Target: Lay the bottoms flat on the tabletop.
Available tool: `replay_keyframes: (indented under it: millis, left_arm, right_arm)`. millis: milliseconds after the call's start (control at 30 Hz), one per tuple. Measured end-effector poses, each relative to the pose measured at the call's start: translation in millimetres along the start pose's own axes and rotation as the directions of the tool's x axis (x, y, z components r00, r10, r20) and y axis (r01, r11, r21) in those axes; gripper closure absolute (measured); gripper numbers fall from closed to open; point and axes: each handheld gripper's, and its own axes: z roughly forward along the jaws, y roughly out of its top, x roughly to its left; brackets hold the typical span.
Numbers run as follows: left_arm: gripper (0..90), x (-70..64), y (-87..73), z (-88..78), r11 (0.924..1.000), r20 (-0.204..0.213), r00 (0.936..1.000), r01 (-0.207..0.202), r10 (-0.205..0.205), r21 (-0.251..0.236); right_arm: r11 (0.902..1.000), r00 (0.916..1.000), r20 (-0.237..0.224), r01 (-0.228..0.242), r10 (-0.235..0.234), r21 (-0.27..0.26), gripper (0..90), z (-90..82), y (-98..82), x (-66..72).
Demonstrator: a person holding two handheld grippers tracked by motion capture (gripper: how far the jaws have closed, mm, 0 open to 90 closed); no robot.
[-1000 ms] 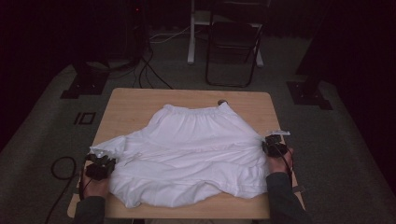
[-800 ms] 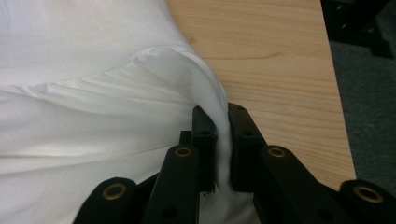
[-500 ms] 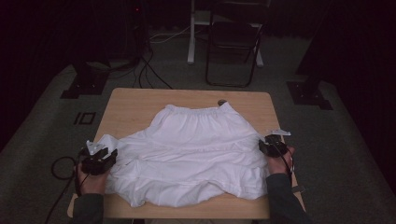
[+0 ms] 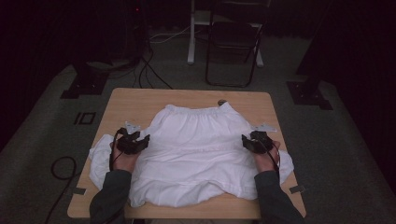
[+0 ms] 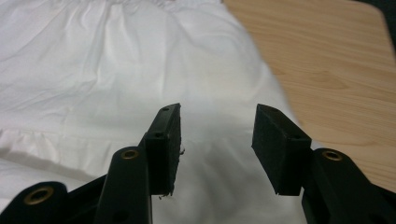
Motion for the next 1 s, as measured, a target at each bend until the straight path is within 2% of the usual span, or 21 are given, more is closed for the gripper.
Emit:
replay_keyframes:
  millis: [100,200,267,333,367,467,500,533,667,767,867,1000]
  left_arm:
    - [52.6,3.1,-3.6,15.8,0.9997,0.001,0.9999,0.017,-0.017,0.018]
    - [52.3,8.2,-12.5,29.0,0.9975,-0.003,0.9994,0.034,-0.034,0.062]
    - [51.3,11.4,-19.4,35.0,0.9952,0.000,0.9991,0.043,-0.043,0.088]
    - [49.9,14.0,-26.5,38.2,0.9942,0.013,0.9980,0.060,-0.061,0.089]
    - [49.2,14.6,-29.1,37.7,0.9954,0.020,0.9977,0.063,-0.065,0.072]
    - [48.6,13.7,-31.5,36.2,0.9962,0.018,0.9980,0.058,-0.060,0.064]
    - [48.4,9.5,-35.9,33.8,0.9982,0.008,0.9994,0.032,-0.032,0.051]
    - [48.4,8.6,-37.6,32.3,0.9984,0.010,0.9995,0.028,-0.029,0.049]
    - [48.5,7.3,-47.7,20.9,0.9962,0.036,0.9961,0.079,-0.080,0.036]
    - [48.5,-1.5,-56.3,10.6,0.9957,0.020,0.9962,0.085,-0.085,0.036]
    - [48.5,-14.7,-64.4,0.9,0.9971,-0.012,0.9980,0.062,-0.061,0.044]
    - [48.4,-28.4,-75.8,-12.4,0.9978,-0.025,0.9987,0.046,-0.045,0.047]
  right_arm:
    - [0.9993,1.0000,-0.002,-0.009,0.009,0.037,51.3,15.7,-0.6,3.4]
    - [0.9964,0.9998,0.003,-0.019,0.019,0.082,49.9,28.4,-5.8,4.2]
    - [0.9944,0.9999,0.007,-0.013,0.012,0.105,49.5,34.7,-12.0,5.0]
    - [0.9920,1.0000,0.006,-0.003,0.002,0.126,49.3,38.7,-18.6,5.0]
    - [0.9915,1.0000,0.003,-0.001,0.001,0.130,49.3,39.6,-21.4,4.5]
    - [0.9928,1.0000,-0.004,0.002,-0.001,0.119,49.2,39.2,-25.3,4.3]
    - [0.9930,0.9999,-0.014,0.009,-0.008,0.118,49.2,37.3,-27.8,4.6]
    - [0.9934,0.9997,-0.024,-0.003,0.006,0.115,49.1,36.0,-29.5,3.8]
    - [0.9961,0.9987,-0.049,-0.010,0.014,0.087,49.2,29.9,-38.8,1.9]
    - [0.9960,0.9986,-0.051,-0.006,0.010,0.089,49.3,22.9,-44.5,4.2]
    - [0.9958,0.9984,-0.057,0.004,0.001,0.092,49.3,14.5,-51.0,5.4]
    - [0.9955,0.9986,-0.053,0.008,-0.003,0.095,49.3,-0.3,-63.3,8.5]
